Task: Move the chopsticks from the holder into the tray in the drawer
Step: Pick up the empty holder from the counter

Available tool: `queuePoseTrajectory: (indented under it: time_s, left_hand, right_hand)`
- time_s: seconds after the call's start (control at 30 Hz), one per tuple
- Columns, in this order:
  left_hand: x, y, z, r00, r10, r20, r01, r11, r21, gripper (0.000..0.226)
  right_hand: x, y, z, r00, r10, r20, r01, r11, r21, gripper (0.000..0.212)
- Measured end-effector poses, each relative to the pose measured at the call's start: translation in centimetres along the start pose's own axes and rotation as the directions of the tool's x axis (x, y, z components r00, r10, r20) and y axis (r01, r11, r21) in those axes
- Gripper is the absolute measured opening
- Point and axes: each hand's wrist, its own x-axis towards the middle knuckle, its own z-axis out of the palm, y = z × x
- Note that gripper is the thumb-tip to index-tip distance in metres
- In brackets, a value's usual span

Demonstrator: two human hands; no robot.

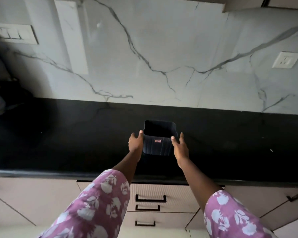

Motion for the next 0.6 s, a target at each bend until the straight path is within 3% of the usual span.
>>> queuePoseTrajectory:
  time_s: [0.23,0.6]
  left_hand:
    - [2.4,-0.3,1.2,0.997,0.006,0.079,0.002,0.995,-0.097,0.046]
    - [4.9,0.4,2.5,0.997,-0.011,-0.073,0.006,0.997,-0.073,0.045]
  right_hand:
    - [2.9,-1.0,2.1,0.999,-0.024,-0.031,0.023,0.999,-0.037,0.052]
    - [5.4,-1.8,4.0,0.997,-0.045,-0.068,0.042,0.998,-0.050,0.048]
